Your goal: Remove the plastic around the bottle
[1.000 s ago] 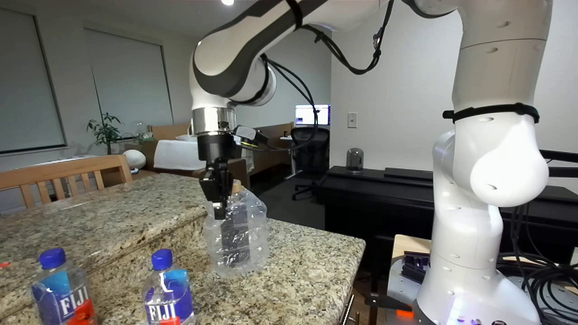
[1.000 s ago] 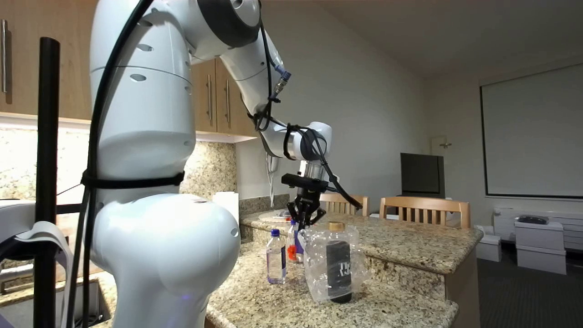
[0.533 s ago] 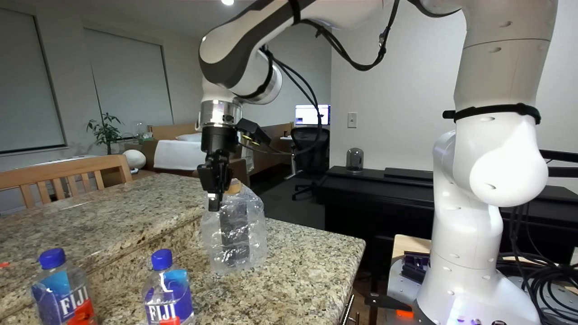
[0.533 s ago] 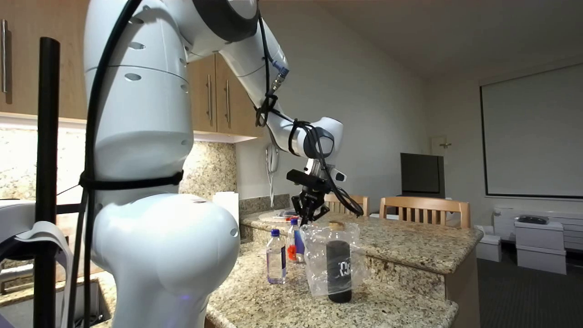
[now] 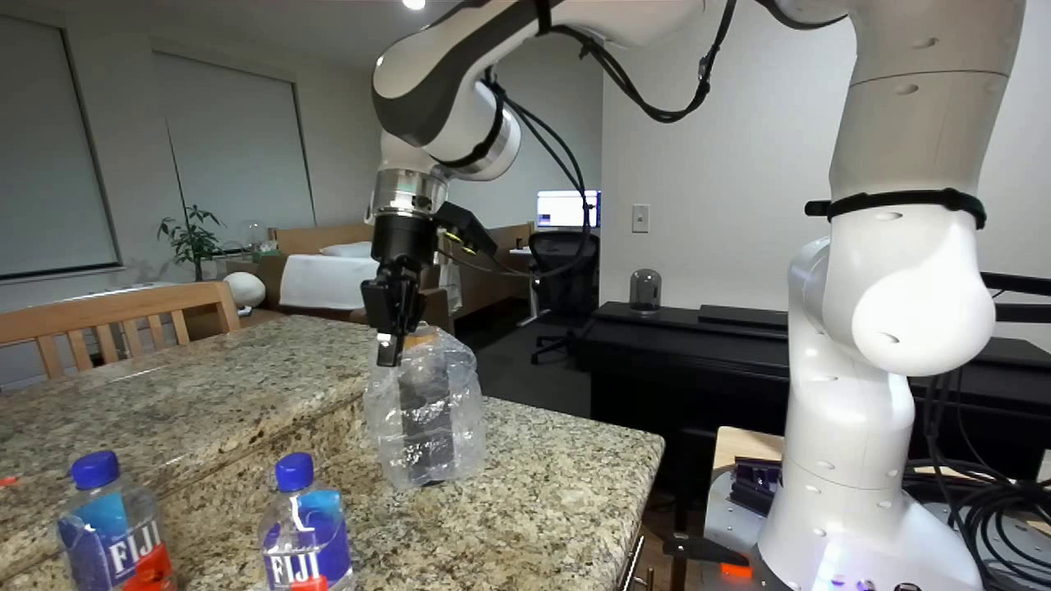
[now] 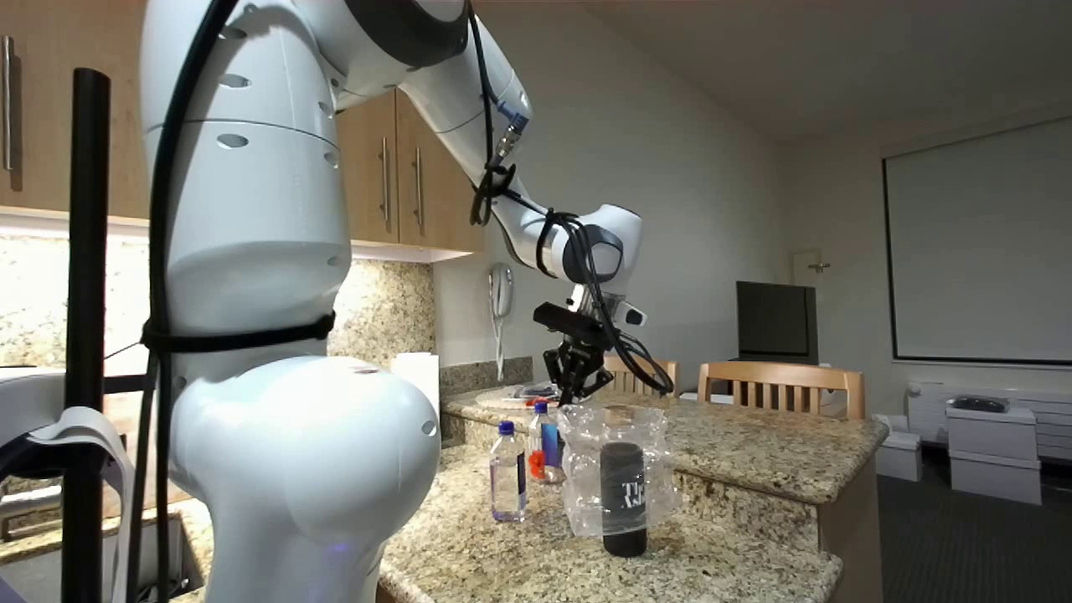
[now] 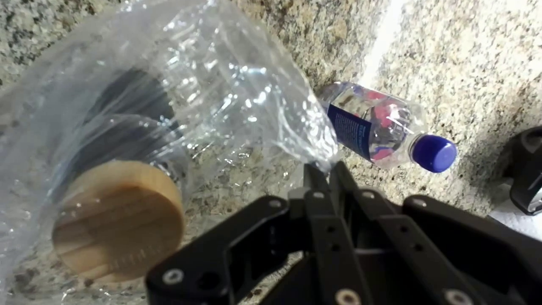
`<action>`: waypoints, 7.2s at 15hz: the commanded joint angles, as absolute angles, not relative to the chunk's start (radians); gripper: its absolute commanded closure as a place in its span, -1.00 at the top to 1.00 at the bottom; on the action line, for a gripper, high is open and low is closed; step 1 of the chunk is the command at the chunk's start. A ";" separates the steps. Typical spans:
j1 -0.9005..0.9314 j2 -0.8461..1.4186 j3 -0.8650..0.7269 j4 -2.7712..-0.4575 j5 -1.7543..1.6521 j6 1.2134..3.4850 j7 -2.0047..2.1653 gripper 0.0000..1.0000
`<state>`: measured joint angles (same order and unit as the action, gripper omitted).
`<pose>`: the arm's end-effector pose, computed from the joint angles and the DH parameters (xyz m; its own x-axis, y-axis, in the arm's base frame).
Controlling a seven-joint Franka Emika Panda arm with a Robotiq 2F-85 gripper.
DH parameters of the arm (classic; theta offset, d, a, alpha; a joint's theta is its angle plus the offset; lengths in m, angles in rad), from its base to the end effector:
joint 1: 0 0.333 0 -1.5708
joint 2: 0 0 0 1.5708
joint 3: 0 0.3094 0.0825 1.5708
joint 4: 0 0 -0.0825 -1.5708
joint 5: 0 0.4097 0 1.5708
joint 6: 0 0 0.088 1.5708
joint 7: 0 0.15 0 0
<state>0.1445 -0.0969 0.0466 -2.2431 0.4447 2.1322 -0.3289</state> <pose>0.5147 0.1347 0.3503 0.9629 0.2626 0.0618 0.2670 -0.8955 -0.3560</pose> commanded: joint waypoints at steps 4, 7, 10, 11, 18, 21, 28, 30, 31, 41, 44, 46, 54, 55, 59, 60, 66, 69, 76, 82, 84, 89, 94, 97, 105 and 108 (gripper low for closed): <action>0.129 -0.147 0.038 -2.250 0.461 2.149 -0.363 -0.79; 0.128 -0.147 0.028 -2.246 0.453 2.135 -0.358 -0.83; 0.123 -0.153 0.022 -2.250 0.434 2.114 -0.343 -0.33; 0.123 -0.153 0.020 -2.252 0.433 2.105 -0.345 -0.26; 0.115 -0.161 0.021 -2.274 0.408 2.071 -0.337 0.61; 0.121 -0.155 0.028 -2.280 0.401 2.061 -0.344 0.96; 0.138 -0.152 0.063 -2.305 0.368 2.058 -0.347 1.00; 0.140 -0.149 0.074 -2.311 0.358 2.059 -0.344 1.00; 0.141 -0.147 0.077 -2.313 0.354 2.059 -0.344 1.00; 0.150 -0.146 0.094 -2.332 0.286 2.133 -0.352 1.00; 0.157 -0.153 0.106 -2.337 0.264 2.178 -0.357 1.00; 0.162 -0.154 0.112 -2.338 0.238 2.211 -0.357 1.00; 0.162 -0.171 0.122 -2.334 0.128 2.251 -0.322 1.00; 0.162 -0.173 0.122 -2.336 0.115 2.251 -0.321 1.00; 0.165 -0.166 0.117 -2.340 0.127 2.225 -0.333 1.00; 0.165 -0.164 0.116 -2.342 0.132 2.219 -0.336 1.00; 0.169 -0.153 0.117 -2.370 0.144 2.203 -0.343 1.00; 0.173 -0.148 0.121 -2.379 0.145 2.217 -0.350 1.00; 0.192 -0.134 0.138 -2.387 0.116 2.246 -0.340 1.00; 0.194 -0.130 0.178 -2.406 -0.078 2.341 -0.303 1.00; 0.198 -0.126 0.186 -2.409 -0.114 2.358 -0.307 1.00; 0.213 -0.120 0.202 -2.418 -0.157 2.365 -0.309 1.00; 0.210 -0.118 0.212 -2.414 -0.301 2.343 -0.266 1.00; 0.211 -0.112 0.215 -2.424 -0.356 2.333 -0.235 1.00; 0.210 -0.068 0.220 -2.451 -0.403 2.384 -0.175 -0.33; 0.207 -0.063 0.221 -2.460 -0.505 2.435 -0.094 -0.71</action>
